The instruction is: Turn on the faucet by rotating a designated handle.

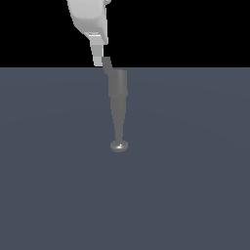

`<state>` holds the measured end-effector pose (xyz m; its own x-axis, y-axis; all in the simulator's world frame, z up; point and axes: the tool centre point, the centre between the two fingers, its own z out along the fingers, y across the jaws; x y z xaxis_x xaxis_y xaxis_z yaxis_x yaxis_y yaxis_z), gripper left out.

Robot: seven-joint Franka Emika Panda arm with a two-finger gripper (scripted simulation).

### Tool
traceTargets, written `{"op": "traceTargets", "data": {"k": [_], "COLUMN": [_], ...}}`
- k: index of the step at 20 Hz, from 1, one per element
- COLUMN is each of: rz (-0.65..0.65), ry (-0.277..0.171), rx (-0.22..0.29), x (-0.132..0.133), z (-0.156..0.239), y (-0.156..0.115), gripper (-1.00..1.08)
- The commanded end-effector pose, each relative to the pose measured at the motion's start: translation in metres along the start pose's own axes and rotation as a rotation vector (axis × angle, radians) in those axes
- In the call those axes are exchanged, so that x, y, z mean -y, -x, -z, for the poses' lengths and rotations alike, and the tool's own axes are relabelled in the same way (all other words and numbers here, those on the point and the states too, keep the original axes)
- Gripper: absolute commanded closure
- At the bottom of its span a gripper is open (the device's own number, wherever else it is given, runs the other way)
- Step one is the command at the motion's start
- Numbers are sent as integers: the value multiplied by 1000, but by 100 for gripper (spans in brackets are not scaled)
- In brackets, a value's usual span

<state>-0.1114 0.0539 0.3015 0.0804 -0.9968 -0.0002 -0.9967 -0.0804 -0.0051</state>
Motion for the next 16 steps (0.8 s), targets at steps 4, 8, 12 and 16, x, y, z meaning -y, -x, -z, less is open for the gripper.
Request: {"op": "traceTargets", "data": {"k": [4, 8, 12, 16], "rz": [-12, -13, -15, 14], "ry": [2, 3, 5, 1], "rx": [0, 0, 0, 0], "x": [-1, -1, -1, 5], "z": [-1, -1, -1, 0], "y": [-37, -62, -85, -70], "gripper": [108, 108, 108, 108]}}
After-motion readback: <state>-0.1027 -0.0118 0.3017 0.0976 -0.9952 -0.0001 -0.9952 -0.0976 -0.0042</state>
